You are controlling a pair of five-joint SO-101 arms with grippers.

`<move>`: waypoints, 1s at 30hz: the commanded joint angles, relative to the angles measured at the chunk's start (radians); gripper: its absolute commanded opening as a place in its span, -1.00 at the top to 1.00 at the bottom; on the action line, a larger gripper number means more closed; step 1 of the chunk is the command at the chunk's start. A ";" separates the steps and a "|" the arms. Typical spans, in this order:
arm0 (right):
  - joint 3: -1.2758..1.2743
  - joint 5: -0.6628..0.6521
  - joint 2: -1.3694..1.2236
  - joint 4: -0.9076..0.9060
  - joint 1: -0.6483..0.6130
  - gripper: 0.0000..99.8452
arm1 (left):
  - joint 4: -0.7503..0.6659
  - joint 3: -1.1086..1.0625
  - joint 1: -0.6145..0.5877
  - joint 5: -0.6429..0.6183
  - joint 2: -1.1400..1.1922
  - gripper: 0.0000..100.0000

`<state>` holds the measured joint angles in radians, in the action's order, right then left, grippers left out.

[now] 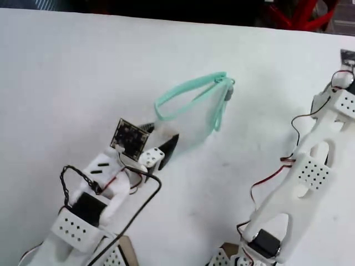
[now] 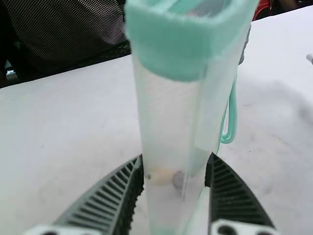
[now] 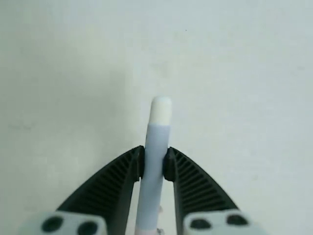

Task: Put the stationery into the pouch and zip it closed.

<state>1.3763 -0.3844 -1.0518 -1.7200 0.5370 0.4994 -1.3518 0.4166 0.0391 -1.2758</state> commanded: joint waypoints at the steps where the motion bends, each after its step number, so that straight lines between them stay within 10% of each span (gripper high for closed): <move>1: -0.077 0.015 0.170 -0.007 0.002 0.96 | -0.006 0.026 0.010 0.014 -0.004 0.59; 30: -1.155 0.394 1.613 0.231 -0.513 0.96 | -0.006 0.026 0.010 0.014 -0.004 0.59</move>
<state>0.3069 -0.0100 0.4212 -1.5758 0.1135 0.4994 -1.3518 0.4166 0.0391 -1.2758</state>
